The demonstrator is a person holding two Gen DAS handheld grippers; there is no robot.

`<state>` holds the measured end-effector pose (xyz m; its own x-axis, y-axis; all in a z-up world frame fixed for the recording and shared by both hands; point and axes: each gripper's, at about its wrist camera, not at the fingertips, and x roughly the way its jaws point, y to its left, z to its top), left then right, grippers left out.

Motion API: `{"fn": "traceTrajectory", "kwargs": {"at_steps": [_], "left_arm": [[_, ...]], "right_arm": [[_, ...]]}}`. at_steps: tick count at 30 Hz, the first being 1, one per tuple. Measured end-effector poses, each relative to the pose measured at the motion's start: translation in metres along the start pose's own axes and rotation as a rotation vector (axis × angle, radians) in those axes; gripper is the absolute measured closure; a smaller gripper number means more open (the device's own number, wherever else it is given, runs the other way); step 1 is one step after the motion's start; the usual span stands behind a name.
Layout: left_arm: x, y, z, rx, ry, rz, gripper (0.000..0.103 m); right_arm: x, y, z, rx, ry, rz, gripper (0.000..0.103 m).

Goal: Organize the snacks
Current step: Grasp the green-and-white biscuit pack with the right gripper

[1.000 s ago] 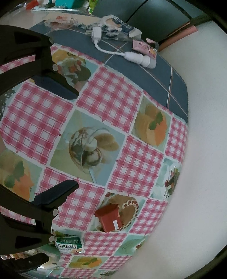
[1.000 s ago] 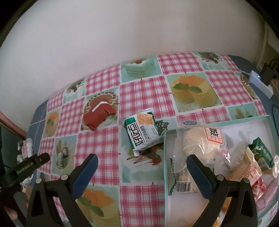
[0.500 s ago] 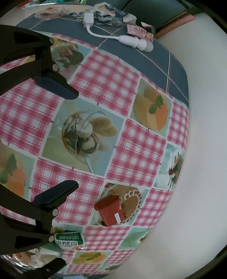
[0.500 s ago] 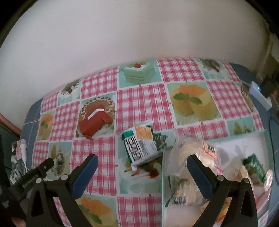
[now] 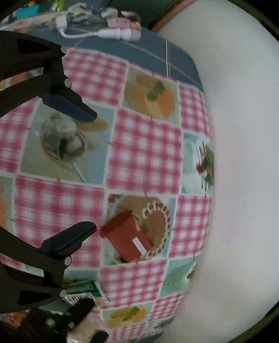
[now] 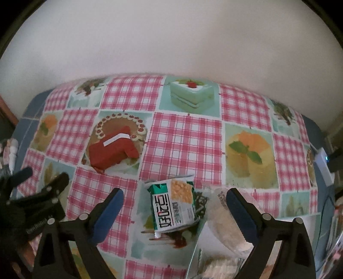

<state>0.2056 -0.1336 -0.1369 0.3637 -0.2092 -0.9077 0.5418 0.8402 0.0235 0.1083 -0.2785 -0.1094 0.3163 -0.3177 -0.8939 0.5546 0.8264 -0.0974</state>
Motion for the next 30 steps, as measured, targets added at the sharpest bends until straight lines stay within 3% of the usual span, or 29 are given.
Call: {"fn": "traceTrajectory", "kwargs": {"at_steps": [5,9,15,21,26,30], "left_arm": [[0.009,-0.016,0.006,0.082,-0.015,-0.056,0.009],[0.016,-0.020,0.001,0.068,0.010,-0.106,0.009],[0.002,-0.017,-0.003,0.056,-0.014,-0.108,0.009],[-0.021,-0.007,0.001,0.042,-0.061,-0.130,0.009],[-0.032,0.009,-0.001,0.002,-0.064,-0.158,0.009],[-0.035,0.008,0.004,0.009,-0.071,-0.139,0.009]], "right_arm": [[0.008,0.006,-0.002,-0.067,-0.020,-0.028,0.006],[0.007,0.008,-0.008,-0.093,-0.039,-0.023,0.006],[0.001,0.005,-0.016,-0.075,-0.035,-0.016,0.006],[-0.011,-0.011,-0.012,0.017,0.003,0.055,0.012],[-0.027,-0.031,-0.004,0.065,0.020,0.039,0.016],[-0.046,-0.046,0.012,0.120,0.018,0.045,0.016]]}}
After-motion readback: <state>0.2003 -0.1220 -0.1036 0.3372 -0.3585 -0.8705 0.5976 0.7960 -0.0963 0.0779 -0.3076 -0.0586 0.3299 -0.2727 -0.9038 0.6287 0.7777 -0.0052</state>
